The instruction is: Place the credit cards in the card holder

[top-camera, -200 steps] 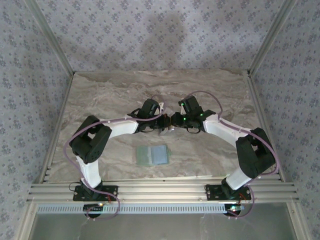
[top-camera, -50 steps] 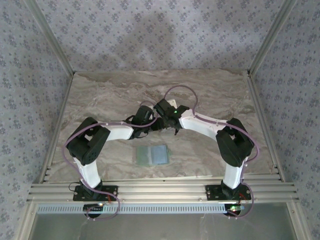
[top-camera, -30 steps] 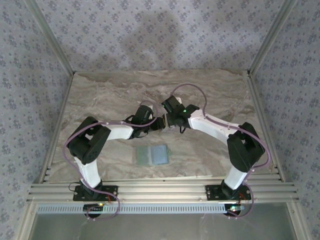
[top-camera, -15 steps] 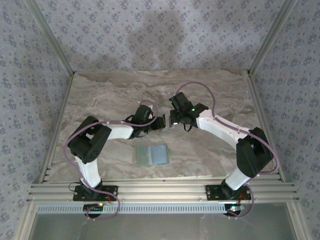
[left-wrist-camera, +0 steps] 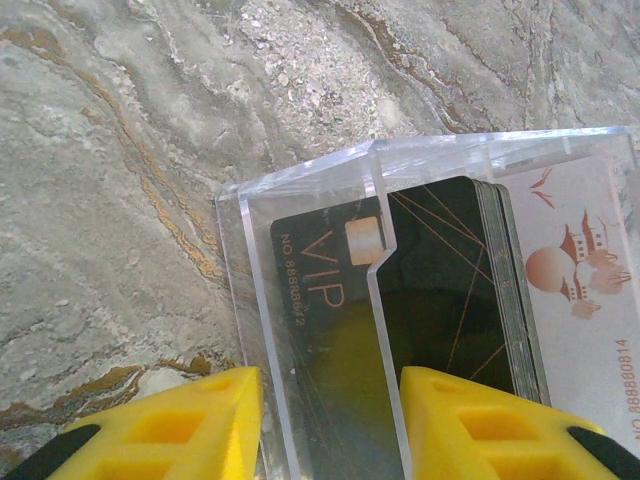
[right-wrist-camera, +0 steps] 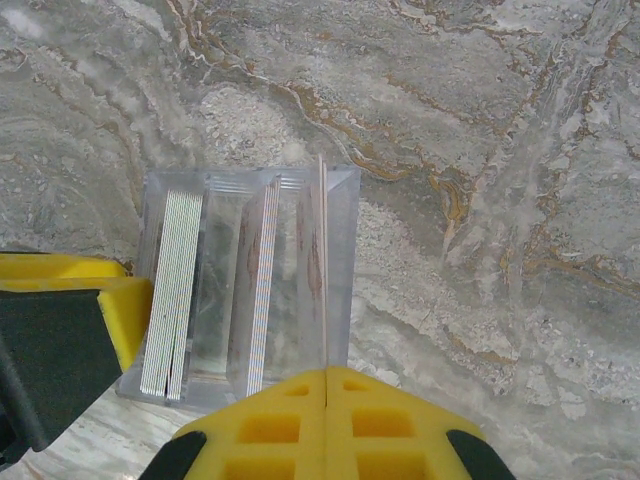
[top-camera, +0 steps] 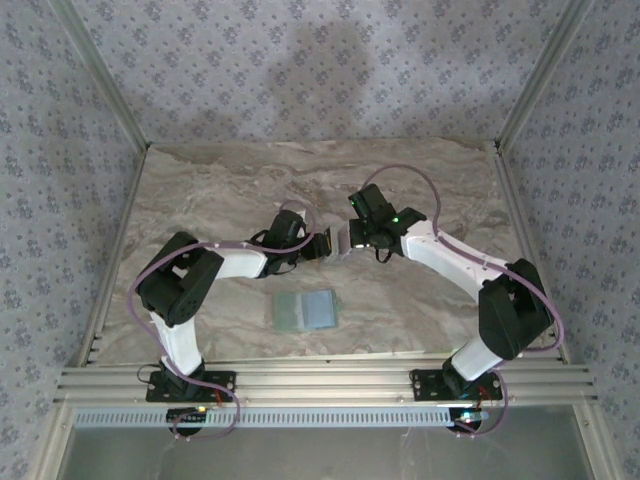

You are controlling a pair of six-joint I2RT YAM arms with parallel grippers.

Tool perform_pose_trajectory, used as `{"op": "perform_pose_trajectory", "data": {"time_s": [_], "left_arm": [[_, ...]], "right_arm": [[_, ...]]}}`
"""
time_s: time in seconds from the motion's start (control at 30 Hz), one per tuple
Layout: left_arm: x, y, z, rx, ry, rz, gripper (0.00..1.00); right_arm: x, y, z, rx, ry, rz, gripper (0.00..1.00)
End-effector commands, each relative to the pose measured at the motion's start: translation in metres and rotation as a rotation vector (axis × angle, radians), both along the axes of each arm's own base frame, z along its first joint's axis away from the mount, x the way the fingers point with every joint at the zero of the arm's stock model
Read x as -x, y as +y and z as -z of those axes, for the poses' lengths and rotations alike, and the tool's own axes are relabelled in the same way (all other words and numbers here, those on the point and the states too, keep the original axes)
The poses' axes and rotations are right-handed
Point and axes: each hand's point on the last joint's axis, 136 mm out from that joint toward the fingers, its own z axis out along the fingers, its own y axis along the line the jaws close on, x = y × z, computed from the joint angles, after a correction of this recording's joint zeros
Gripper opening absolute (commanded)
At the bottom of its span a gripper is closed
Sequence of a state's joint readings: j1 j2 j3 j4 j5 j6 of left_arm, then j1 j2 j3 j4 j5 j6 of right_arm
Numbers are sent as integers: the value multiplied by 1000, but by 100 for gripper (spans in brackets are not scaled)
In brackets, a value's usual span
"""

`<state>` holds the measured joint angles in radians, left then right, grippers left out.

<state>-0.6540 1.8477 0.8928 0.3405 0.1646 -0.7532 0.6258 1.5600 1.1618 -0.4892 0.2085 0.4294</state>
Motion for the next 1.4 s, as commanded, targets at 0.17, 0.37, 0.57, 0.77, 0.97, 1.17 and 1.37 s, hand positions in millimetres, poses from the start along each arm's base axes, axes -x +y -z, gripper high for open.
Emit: {"op": "perform_pose_trajectory", "data": {"time_s": [0.17, 0.37, 0.57, 0.77, 0.97, 1.17, 1.37], "left_arm": [[23, 32, 55, -145, 155, -37, 40], [24, 31, 56, -146, 160, -34, 40], [25, 31, 58, -144, 164, -32, 40], [24, 30, 57, -137, 163, -29, 40], [24, 30, 60, -139, 169, -31, 40], [25, 30, 60, -137, 169, -28, 40], [24, 30, 58, -129, 169, -30, 40]], "right_arm": [[1, 0, 27, 6, 52, 28, 0], [5, 7, 32, -38, 81, 13, 7], [8, 15, 32, -126, 109, -20, 17], [8, 22, 37, -211, 136, -64, 21], [7, 25, 37, -226, 141, -72, 22], [5, 30, 38, -272, 160, -84, 30], [-2, 27, 46, -256, 176, -61, 35]]}}
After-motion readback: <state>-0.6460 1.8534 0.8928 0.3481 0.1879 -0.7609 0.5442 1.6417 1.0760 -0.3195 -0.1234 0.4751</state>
